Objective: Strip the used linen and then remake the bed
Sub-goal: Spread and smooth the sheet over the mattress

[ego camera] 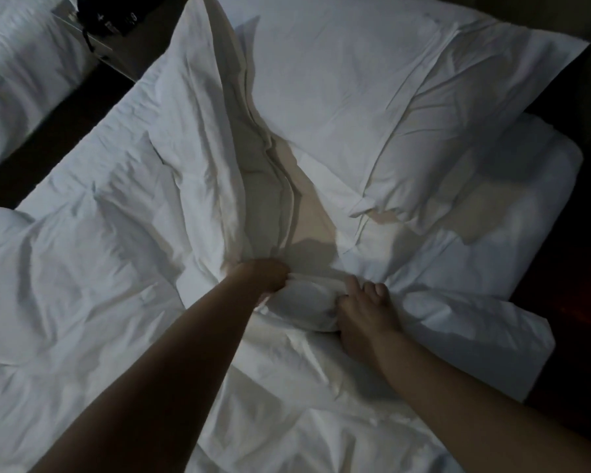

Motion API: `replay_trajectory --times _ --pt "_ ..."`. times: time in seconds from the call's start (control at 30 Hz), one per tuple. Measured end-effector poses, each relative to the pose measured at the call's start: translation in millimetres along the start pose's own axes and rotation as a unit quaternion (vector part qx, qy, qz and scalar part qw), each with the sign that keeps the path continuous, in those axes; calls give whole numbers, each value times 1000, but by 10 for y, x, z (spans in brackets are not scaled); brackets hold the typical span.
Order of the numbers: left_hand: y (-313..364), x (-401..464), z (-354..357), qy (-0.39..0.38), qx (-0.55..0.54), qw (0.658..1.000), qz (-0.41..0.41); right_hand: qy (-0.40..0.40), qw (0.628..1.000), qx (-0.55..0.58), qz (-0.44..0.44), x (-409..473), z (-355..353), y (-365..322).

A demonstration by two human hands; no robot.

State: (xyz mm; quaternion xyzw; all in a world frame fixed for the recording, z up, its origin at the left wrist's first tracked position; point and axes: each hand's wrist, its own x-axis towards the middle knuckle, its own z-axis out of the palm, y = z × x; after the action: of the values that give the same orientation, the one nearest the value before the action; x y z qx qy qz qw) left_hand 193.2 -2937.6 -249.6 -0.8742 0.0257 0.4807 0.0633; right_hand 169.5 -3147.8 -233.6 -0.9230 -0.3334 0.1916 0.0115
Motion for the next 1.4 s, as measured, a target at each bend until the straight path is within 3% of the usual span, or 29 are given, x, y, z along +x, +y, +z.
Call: replay_trajectory --times 0.17,0.23,0.33,0.37,0.43,0.47,0.53,0.6,0.67,0.73,0.83,0.9,0.97,1.1,1.23,1.3,1.4 --pt "140 -108 -422 -17 -36 999 -29 74 994 -79 15 -1 36 247" --pt "139 -206 -715 32 -68 997 -3 29 997 -39 56 -39 -152 396" --pt "109 -388 -1209 260 -123 957 45 -80 986 134 58 24 -414 673" --pt "114 -432 -1312 329 -124 934 60 -93 969 220 68 66 -517 740" --pt "135 -435 -1338 391 -127 909 72 -107 911 383 109 210 -687 838" --pt "148 -400 -1279 390 -137 908 72 -118 895 415 115 279 -756 833" --pt "137 -264 -1135 359 -174 913 81 -136 928 332 100 401 -734 834" --pt "66 -168 -1058 315 -196 924 90 -53 966 223 122 448 -660 896" --pt "-84 -107 -997 383 -132 909 101 1 975 153 158 425 -556 950" --pt "-278 -97 -849 436 -40 897 51 -22 980 89 175 420 -473 939" --pt "-493 -143 -669 339 -157 927 40 -83 986 29 145 576 -557 701" --pt "-593 -165 -723 352 -294 885 78 -112 988 20 109 784 -792 497" --pt "-791 -192 -939 420 -389 820 14 -108 989 62 81 1042 -1030 307" --pt "-1425 -141 -1483 498 -403 756 -134 -41 994 87 50 1587 -1380 -131" --pt "-1950 116 -1977 510 -461 694 -212 -73 981 141 108 2161 -1406 -386" --pt "-2102 295 -2065 483 -495 681 -241 -88 972 187 112 2433 -1211 -413" --pt "-2255 481 -2050 428 -530 687 -252 -86 955 249 134 2693 -933 -451"
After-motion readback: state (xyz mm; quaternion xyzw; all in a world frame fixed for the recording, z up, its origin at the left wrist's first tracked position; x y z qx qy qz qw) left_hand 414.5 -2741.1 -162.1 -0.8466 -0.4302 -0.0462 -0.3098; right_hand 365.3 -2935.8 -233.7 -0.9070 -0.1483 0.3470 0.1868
